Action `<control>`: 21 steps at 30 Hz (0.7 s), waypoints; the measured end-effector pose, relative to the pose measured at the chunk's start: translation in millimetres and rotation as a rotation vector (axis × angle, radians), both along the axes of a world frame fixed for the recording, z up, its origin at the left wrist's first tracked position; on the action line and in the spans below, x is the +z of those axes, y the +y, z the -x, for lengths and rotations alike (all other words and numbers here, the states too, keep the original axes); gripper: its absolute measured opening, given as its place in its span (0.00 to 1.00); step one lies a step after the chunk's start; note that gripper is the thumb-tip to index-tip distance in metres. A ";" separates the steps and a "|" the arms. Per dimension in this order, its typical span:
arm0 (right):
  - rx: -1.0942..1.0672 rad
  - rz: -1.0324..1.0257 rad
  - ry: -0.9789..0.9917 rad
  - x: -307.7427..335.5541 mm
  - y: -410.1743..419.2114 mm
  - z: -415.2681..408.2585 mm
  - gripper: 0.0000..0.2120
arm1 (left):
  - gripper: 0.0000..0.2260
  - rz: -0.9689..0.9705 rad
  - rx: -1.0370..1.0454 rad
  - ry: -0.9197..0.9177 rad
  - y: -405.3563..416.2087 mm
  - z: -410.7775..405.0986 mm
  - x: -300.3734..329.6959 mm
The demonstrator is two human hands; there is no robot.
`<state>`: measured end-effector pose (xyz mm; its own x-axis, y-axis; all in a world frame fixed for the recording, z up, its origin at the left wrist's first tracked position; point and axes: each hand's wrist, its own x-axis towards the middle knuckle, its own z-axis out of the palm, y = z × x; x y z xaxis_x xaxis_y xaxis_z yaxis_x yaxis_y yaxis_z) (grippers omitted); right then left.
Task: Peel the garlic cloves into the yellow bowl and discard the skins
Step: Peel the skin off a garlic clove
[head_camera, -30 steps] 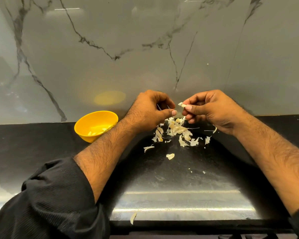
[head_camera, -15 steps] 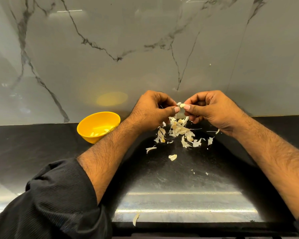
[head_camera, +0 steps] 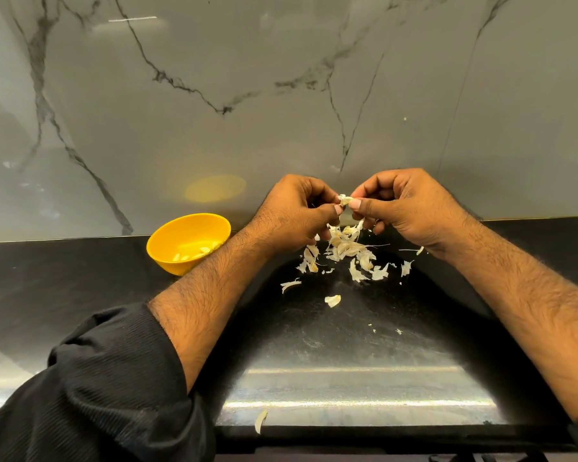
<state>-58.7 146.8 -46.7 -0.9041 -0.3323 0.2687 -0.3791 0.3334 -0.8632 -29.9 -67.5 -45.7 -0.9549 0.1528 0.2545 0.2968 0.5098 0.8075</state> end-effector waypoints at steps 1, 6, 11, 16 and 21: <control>-0.001 0.002 -0.005 0.0 0.1 0.0 0.07 | 0.03 -0.001 -0.001 0.004 -0.2 -0.4 0.4; -0.006 0.015 -0.024 -0.1 -0.3 -0.2 0.07 | 0.05 0.003 0.001 0.033 -1.0 -1.9 2.4; -0.009 0.011 -0.031 0.2 -2.0 -2.1 0.06 | 0.03 0.037 0.024 0.049 -0.3 -0.7 1.7; -0.040 -0.026 0.007 0.5 -2.9 -3.7 0.06 | 0.04 0.087 0.018 0.070 0.7 -0.2 1.2; -0.064 -0.139 0.103 2.2 -3.2 -5.0 0.05 | 0.04 0.103 0.017 0.083 0.4 -0.2 0.3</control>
<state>-53.7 143.5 -44.6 -0.8944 -0.3157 0.3169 -0.4378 0.4727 -0.7647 -29.7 -67.1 -45.5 -0.9339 0.1657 0.3169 0.3510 0.5942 0.7237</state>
